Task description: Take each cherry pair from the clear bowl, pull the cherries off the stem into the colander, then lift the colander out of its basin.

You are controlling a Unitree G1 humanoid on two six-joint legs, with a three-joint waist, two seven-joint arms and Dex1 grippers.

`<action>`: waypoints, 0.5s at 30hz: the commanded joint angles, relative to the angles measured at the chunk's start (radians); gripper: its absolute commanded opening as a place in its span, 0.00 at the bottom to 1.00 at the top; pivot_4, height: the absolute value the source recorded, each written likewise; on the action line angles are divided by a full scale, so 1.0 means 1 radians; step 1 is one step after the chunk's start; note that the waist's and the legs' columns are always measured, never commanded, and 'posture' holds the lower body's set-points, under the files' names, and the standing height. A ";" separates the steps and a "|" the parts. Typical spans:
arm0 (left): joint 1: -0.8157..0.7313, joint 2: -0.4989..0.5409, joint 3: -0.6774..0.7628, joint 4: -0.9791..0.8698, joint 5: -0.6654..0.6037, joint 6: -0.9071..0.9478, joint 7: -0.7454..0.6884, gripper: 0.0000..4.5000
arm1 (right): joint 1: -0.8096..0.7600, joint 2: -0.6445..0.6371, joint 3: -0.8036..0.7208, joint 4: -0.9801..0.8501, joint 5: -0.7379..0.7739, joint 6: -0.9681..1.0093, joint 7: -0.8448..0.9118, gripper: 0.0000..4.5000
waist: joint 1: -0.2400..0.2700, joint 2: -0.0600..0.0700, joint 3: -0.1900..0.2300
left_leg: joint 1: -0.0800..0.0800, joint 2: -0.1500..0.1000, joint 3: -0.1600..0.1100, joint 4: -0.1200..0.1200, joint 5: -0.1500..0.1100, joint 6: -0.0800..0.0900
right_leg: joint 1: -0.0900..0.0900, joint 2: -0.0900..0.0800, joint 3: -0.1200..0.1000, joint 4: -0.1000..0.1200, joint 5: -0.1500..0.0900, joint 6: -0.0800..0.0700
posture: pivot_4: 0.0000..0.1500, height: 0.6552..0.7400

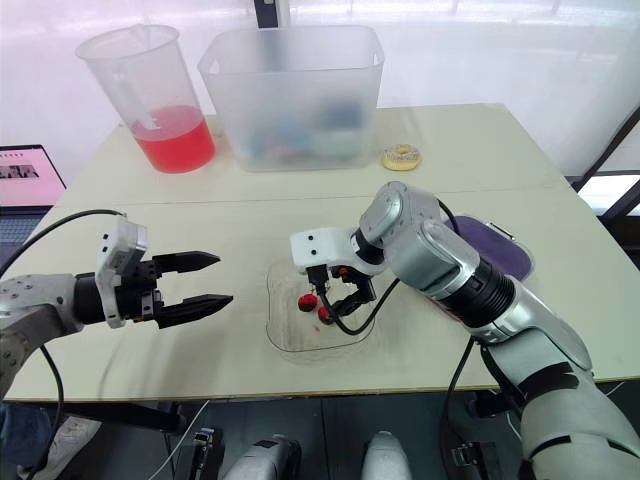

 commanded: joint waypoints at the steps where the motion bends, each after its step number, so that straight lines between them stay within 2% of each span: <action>1: -0.022 0.010 -0.007 0.002 0.013 -0.018 -0.017 1.00 | -0.003 -0.008 0.038 -0.068 -0.008 0.110 -0.046 0.99 | 0.000 0.000 0.000 | 0.000 0.000 0.000 0.000 0.000 0.000 | 0.000 0.000 0.000 0.000 0.000 0.000 | 1.00 1.00; 6: -0.042 0.006 -0.027 0.014 0.035 -0.019 -0.019 1.00 | 0.002 -0.002 0.098 -0.114 0.042 0.209 -0.073 0.99 | 0.001 0.000 0.000 | 0.000 0.000 0.000 0.000 0.000 0.000 | 0.000 0.000 0.000 0.000 0.000 0.000 | 1.00 1.00; 15: -0.052 0.013 -0.026 0.014 0.044 -0.009 -0.021 1.00 | 0.013 -0.001 0.191 -0.013 0.036 0.130 -0.179 0.99 | 0.001 0.000 0.000 | 0.000 0.000 0.000 0.000 0.000 0.000 | 0.000 0.000 0.000 0.000 0.000 0.000 | 1.00 1.00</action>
